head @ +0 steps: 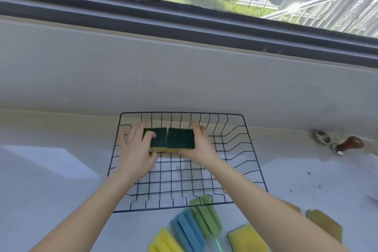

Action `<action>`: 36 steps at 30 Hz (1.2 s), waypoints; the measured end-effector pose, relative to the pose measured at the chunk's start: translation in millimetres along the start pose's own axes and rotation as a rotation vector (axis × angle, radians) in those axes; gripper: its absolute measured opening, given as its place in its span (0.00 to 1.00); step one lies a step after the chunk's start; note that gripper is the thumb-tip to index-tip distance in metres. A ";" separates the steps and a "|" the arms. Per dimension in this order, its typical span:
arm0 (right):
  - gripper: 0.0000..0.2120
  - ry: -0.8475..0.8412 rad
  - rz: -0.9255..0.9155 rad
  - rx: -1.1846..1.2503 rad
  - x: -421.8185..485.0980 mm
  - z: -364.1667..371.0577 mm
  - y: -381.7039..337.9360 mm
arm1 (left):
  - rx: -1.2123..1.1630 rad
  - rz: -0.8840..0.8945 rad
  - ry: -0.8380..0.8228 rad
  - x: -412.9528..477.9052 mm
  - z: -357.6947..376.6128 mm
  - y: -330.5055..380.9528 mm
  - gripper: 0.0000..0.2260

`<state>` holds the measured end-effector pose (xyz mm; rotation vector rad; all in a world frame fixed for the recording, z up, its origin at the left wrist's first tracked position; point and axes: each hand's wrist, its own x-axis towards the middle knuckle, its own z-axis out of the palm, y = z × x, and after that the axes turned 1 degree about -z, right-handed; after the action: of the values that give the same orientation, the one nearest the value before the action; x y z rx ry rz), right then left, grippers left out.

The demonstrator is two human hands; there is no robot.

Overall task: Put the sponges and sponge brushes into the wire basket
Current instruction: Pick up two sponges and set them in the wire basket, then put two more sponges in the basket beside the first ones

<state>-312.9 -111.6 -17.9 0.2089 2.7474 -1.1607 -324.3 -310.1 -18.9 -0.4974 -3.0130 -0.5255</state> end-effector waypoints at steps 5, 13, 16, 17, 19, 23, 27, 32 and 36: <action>0.34 0.081 -0.096 0.008 -68.5 -36.0 -2.0 | -0.193 0.031 0.063 -56.6 -24.2 56.9 0.21; 0.25 0.159 -0.099 -0.075 -210.0 -72.1 38.0 | -0.449 0.184 -0.197 -157.6 -15.6 152.5 0.16; 0.24 0.193 -0.100 -0.102 -245.6 -84.6 57.6 | -0.435 0.200 -0.313 -190.8 1.9 179.5 0.16; 0.24 0.196 -0.097 -0.104 -254.8 -89.2 64.5 | -0.418 0.189 -0.341 -200.9 6.9 187.4 0.16; 0.22 0.194 -0.074 -0.100 -270.3 -98.6 78.5 | -0.385 0.155 -0.398 -219.3 14.5 201.0 0.17; 0.19 0.147 -0.077 -0.090 -292.3 -111.2 104.8 | -0.274 0.078 -0.534 -243.6 24.3 219.6 0.18; 0.18 0.089 -0.032 -0.120 -308.4 -121.9 137.7 | -0.095 -0.001 -0.612 -255.7 36.3 240.5 0.21; 0.21 0.023 0.013 -0.241 -314.3 -151.9 186.2 | -0.034 -0.084 -0.634 -271.7 59.5 261.1 0.29; 0.33 -0.022 0.051 -0.527 -304.2 -177.1 218.5 | 0.048 -0.123 -0.596 -275.7 66.5 274.9 0.30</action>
<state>10.5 145.8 10.1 0.1945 2.8861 -0.3926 25.6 -126.8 -19.3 -0.5508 -3.6324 -0.3569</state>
